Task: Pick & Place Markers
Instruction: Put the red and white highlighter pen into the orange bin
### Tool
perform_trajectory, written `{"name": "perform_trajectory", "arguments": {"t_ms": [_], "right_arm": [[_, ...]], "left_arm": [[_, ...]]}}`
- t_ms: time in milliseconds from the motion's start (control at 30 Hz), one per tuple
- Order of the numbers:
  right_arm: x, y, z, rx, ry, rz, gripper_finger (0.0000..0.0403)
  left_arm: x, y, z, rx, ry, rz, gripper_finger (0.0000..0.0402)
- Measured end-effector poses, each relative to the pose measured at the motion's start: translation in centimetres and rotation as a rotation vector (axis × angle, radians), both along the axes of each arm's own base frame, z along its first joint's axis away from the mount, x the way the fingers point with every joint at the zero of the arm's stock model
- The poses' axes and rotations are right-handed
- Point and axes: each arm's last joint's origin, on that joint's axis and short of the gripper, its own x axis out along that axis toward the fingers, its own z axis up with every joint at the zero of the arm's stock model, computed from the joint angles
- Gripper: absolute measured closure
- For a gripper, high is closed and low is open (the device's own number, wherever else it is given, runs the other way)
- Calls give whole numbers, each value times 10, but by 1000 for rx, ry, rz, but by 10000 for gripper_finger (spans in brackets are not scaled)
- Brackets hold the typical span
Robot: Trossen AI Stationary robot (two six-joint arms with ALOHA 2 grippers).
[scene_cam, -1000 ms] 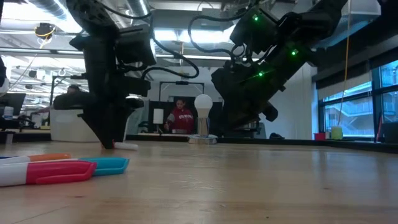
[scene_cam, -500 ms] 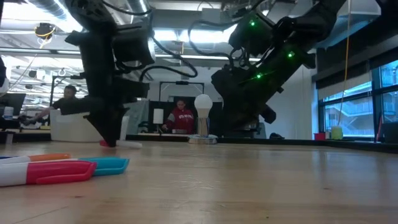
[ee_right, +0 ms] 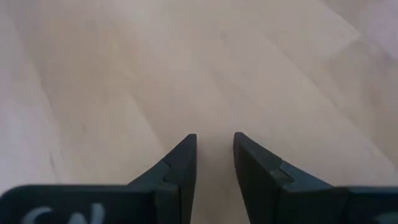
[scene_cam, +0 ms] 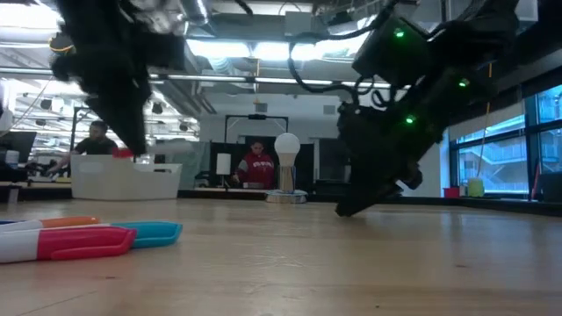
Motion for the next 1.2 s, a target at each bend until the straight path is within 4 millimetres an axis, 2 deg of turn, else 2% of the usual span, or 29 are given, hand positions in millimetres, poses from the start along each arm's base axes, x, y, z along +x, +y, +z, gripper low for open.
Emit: {"name": "perform_trajectory", "arguments": {"t_ms": [100,200,300,533,633,733,800,933,1067,1200], "right_arm": [[-8,11,-5,-22,14,41,296],[-17,22,-11,-58,41,96,296],[-26,29,-17,-67,60,122,296],[-42,42,-26,-64,95,158,296],[-49,51,-28,-80,98,180,296],[-56,58,-31,-100,97,206,296],[-60,63,-32,-107,94,208,296],[-66,73,-33,-120,98,234,296],[-71,81,-33,-130,100,268,296],[-74,85,-33,-140,98,285,296]], "left_arm": [[-9,-23,6,-92,-31,119,352],[-21,-46,9,-212,29,250,358],[-32,-68,12,-223,38,335,363],[-27,-117,43,-218,-243,343,361],[-27,-142,56,-286,-268,325,361],[-39,-169,52,-403,-174,390,359],[-51,-183,45,-422,-135,435,357],[-76,-195,31,-390,-19,612,355],[-103,-200,28,-340,44,763,350],[-108,-199,28,-307,-4,749,344]]}}
